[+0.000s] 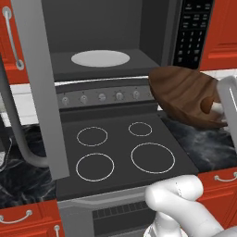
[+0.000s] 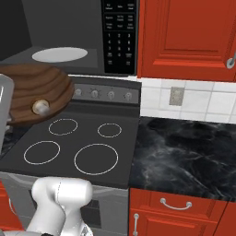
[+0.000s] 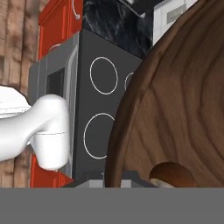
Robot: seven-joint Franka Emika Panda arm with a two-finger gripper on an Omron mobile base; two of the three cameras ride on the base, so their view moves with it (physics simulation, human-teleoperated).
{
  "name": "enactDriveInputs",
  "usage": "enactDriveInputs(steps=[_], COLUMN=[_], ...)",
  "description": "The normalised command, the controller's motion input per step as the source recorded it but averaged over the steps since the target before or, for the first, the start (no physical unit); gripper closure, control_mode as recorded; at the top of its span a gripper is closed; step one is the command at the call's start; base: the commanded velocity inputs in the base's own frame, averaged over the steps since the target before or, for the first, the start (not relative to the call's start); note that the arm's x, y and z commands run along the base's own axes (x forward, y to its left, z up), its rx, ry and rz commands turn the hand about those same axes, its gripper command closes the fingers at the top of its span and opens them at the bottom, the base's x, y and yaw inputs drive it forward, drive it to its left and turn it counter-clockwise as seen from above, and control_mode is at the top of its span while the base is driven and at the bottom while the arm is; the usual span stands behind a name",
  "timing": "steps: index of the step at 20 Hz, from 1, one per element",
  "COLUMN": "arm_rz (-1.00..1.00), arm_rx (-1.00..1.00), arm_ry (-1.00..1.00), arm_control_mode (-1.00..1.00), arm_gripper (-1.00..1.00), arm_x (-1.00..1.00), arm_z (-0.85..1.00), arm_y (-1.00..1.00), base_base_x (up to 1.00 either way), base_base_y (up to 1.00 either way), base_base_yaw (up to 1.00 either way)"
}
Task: Pick the mushroom from the sink and place it in the bowl. Then pick the bowl and place it in the microwave. Then close the microwave door and press the start button.
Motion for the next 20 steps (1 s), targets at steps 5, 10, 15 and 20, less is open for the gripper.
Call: enactDriveInputs(steps=[5, 10, 15, 20], arm_rz=[0.01, 0.0, -0.03, -0.03], arm_rx=[-0.07, -0.04, 0.0, 0.0], arm_ry=[-0.03, -0.09, 0.0, 0.04], arm_control_mode=[-1.0, -1.0, -1.0, -1.0], arm_gripper=[1.0, 1.0, 1.0, 1.0], arm_x=[0.17, 0.59, 1.0, 1.0], arm_z=[0.13, 0.48, 0.49, 0.09], arm_y=[0.53, 0.64, 0.36, 0.0], base_base_x=[0.0, 0.0, 0.0, 0.0], base_base_y=[0.0, 0.0, 0.0, 0.0], base_base_yaw=[0.0, 0.0, 0.0, 0.0])
